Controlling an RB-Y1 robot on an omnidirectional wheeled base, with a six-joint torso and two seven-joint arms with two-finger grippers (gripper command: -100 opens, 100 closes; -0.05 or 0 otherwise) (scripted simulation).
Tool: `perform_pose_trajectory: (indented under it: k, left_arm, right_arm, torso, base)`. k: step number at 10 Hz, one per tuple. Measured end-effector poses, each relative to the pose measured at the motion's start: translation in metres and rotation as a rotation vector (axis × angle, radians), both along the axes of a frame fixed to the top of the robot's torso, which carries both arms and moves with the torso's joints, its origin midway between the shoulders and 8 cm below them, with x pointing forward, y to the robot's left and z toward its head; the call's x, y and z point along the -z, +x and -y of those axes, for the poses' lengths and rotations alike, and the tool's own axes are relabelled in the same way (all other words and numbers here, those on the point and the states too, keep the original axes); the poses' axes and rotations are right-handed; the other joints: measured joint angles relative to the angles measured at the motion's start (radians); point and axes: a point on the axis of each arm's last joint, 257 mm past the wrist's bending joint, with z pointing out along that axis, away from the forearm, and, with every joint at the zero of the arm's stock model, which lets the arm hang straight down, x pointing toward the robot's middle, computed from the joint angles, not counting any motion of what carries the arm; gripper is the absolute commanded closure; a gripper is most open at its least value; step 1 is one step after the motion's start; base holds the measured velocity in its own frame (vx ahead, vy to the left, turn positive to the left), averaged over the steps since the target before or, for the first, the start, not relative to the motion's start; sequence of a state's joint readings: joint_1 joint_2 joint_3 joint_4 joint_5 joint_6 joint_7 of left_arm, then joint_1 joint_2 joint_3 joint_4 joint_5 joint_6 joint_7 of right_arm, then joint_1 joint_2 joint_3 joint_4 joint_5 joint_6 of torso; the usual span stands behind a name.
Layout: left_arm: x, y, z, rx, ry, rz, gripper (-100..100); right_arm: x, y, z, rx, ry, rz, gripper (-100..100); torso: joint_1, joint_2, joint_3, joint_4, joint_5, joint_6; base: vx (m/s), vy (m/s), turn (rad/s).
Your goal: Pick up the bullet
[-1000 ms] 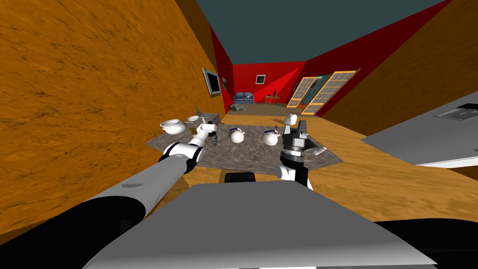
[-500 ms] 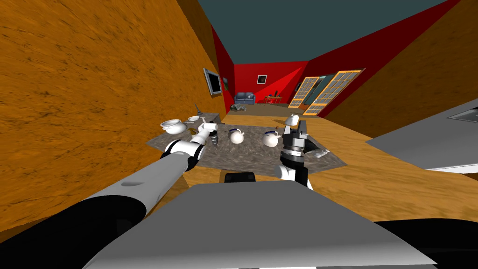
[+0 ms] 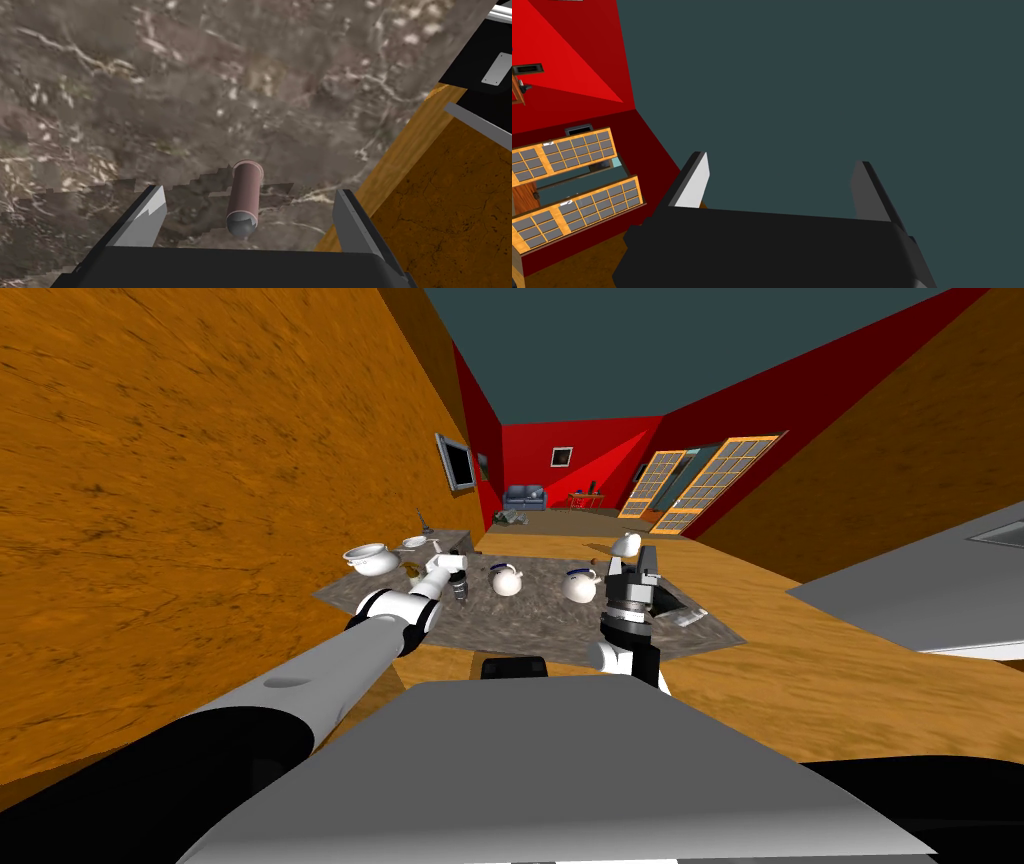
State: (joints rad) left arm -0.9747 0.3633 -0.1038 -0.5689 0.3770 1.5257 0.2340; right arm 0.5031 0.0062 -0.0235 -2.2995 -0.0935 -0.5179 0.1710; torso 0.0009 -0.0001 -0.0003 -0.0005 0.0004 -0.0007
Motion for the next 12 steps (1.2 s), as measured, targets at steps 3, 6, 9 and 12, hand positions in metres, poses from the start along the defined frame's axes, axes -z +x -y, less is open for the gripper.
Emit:
perform_pose_trajectory:
  k: [3, 6, 9, 12]
  left_arm:
    - [0.007, -0.001, -0.002, -0.001, 0.0, 0.001, 100]
    - [0.007, -0.001, -0.002, -0.001, 0.0, 0.0, 100]
    - [0.002, 0.001, -0.001, -0.001, 0.0, 0.001, 100]
    - [-0.008, 0.004, 0.001, 0.001, 0.0, 0.004, 0]
  right_arm:
    - [0.0, 0.0, 0.0, 0.0, 0.0, 0.0, 0]
    - [0.0, 0.0, 0.0, 0.0, 0.0, 0.0, 0]
    - [0.0, 0.0, 0.0, 0.0, 0.0, 0.0, 0]
    - [0.0, 0.0, 0.0, 0.0, 0.0, 0.0, 0]
  torso:
    - [0.0, 0.0, 0.0, 0.0, 0.0, 0.0]
    - [0.0, 0.0, 0.0, 0.0, 0.0, 0.0]
    - [0.0, 0.0, 0.0, 0.0, 0.0, 0.0]
    - [0.0, 0.0, 0.0, -0.001, 0.0, 0.0]
  base:
    - [0.0, 0.0, 0.0]
    - [0.0, 0.0, 0.0]
    - [0.0, -0.001, 0.004]
    - [0.0, 0.0, 0.0]
